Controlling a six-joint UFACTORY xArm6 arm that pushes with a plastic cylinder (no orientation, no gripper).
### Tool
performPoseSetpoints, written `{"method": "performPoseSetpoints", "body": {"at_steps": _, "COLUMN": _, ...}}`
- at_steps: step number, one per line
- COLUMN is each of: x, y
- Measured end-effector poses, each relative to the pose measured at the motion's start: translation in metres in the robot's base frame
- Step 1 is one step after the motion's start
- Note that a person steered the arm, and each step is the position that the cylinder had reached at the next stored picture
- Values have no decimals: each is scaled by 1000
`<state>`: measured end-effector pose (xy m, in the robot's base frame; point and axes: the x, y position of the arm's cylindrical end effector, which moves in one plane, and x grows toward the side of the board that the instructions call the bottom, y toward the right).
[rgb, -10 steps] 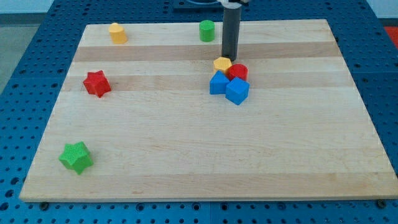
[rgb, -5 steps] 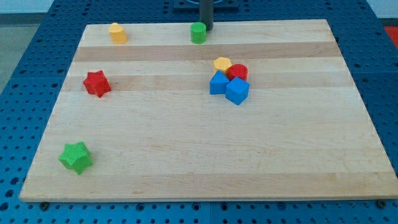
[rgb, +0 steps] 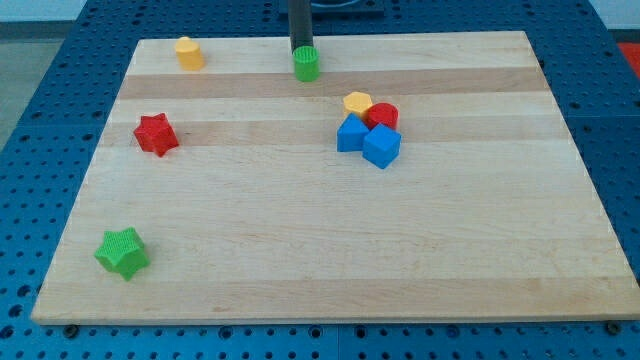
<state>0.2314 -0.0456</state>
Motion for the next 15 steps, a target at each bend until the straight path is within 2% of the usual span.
{"method": "performPoseSetpoints", "body": {"at_steps": 5, "x": 89, "y": -11}}
{"method": "performPoseSetpoints", "body": {"at_steps": 11, "x": 70, "y": 0}}
{"method": "performPoseSetpoints", "body": {"at_steps": 15, "x": 93, "y": 0}}
